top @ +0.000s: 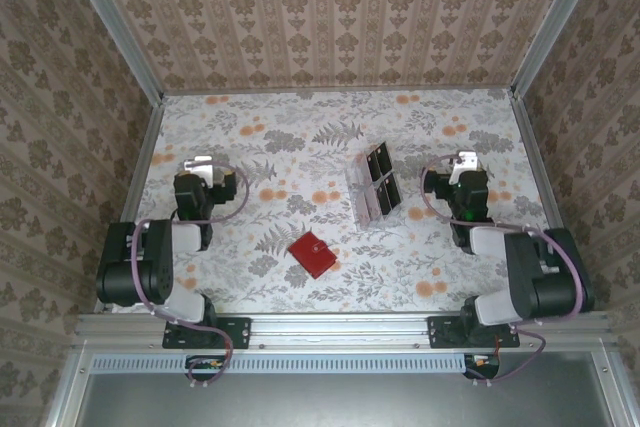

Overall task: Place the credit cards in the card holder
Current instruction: Move the storage box to the middle-right of the table.

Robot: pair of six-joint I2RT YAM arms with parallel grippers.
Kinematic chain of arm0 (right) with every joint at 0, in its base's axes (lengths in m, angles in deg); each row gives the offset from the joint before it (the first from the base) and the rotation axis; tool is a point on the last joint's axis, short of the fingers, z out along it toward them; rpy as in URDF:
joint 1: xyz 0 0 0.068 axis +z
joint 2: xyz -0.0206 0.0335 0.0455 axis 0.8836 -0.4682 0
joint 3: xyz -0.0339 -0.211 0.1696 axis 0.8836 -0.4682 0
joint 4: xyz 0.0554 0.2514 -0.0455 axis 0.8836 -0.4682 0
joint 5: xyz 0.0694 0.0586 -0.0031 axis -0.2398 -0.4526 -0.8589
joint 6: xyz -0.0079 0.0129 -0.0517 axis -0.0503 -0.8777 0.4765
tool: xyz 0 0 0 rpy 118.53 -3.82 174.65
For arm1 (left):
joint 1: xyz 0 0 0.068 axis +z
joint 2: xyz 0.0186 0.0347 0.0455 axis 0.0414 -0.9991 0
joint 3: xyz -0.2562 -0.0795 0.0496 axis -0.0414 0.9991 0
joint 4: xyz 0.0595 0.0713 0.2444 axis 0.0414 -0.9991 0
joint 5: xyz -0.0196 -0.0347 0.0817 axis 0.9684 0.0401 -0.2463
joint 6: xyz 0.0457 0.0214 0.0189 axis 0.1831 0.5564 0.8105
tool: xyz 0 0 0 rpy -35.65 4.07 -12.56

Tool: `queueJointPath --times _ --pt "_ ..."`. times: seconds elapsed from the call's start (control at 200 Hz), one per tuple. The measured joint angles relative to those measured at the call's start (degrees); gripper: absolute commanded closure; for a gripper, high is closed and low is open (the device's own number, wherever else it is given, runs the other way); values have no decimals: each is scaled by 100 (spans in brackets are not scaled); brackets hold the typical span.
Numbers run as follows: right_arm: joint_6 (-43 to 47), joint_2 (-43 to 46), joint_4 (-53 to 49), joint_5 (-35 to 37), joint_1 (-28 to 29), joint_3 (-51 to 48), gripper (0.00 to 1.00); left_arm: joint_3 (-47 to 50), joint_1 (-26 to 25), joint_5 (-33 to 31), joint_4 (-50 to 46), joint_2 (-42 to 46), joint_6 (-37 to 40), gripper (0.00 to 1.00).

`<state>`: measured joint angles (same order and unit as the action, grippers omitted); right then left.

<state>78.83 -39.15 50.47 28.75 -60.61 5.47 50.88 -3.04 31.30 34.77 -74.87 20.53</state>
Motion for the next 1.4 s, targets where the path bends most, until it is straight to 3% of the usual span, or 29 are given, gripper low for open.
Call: queueJointPath --times 0.125,0.29,0.49,0.59,0.73,0.92,1.045,1.4 --pt "-293 868 -949 177 -2 348 0 2 0 -101 -107 396 -4 0" --pt "-1281 1360 -2549 426 -133 1320 0 0 0 -221 -509 951 -4 0" --pt "-1687 1641 -4315 -452 -37 2122 9 -461 -55 -420 -1746 1620 -363 0" --pt "-1764 1803 -5134 -730 549 2461 11 -999 -221 -575 -2516 1845 -682 0" --pt "-1930 1803 -5825 -817 1921 2857 13 -1578 -640 -855 -3585 2090 -1104 0" --pt "-2428 815 -6102 -791 3508 3259 18 -1921 -1285 -1189 -4903 2400 -1757 0" --pt "-2769 -306 -6120 -726 4131 3626 21 -1947 -1526 -1458 -5521 2570 -2337 0" --pt "-3442 -2245 -6024 -505 4336 4612 22 -1945 -1821 -1875 -6196 2734 -3515 0"
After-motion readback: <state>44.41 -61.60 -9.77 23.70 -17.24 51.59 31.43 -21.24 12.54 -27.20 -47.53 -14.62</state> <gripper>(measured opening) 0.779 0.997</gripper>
